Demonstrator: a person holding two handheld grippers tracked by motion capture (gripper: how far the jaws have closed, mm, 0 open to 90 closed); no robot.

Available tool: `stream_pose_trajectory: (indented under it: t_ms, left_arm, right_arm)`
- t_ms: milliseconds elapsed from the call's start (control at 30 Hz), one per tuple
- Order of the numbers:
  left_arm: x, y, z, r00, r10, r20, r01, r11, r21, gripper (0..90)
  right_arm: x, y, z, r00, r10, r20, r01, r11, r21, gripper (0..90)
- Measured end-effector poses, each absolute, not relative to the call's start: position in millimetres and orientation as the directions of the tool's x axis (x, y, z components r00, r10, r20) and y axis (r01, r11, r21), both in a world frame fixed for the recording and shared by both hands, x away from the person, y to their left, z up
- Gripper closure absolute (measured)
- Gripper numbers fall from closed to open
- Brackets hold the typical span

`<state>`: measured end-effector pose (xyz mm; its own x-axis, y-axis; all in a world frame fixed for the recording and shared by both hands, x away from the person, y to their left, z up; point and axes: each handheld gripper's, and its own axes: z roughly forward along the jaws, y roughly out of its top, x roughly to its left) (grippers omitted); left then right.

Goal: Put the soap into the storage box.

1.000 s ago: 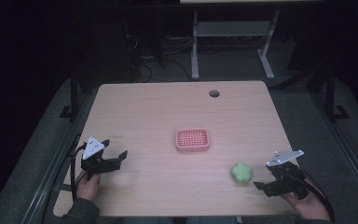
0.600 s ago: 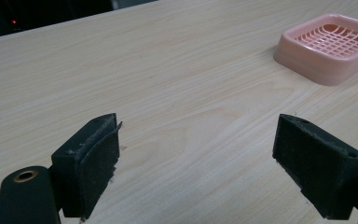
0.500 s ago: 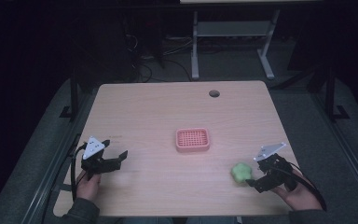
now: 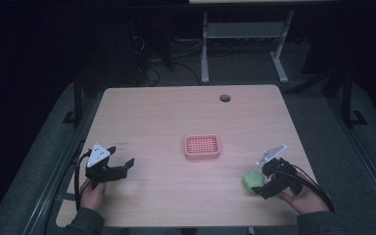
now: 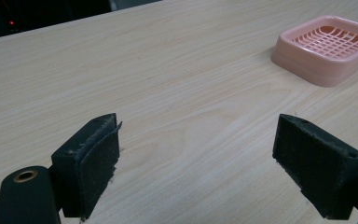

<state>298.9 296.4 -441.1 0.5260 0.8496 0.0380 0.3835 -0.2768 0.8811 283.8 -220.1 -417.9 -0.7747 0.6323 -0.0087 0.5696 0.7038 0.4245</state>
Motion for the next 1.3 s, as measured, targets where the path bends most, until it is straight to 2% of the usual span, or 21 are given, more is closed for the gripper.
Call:
stream_pose_trajectory:
  t_ms: [400,1300]
  left_arm:
    - [299,297,-441,0.526,0.850,0.039,0.383,-0.277,0.881,14.1]
    - [299,297,-440,0.526,0.850,0.038,0.382,-0.276,0.882,14.1]
  right_arm:
    - [292,-207,-430,-0.782,0.623,-0.013,0.580,0.736,0.349,14.1]
    - [303,-191,-445,-0.802,0.596,-0.033,0.568,0.778,0.269,16.0]
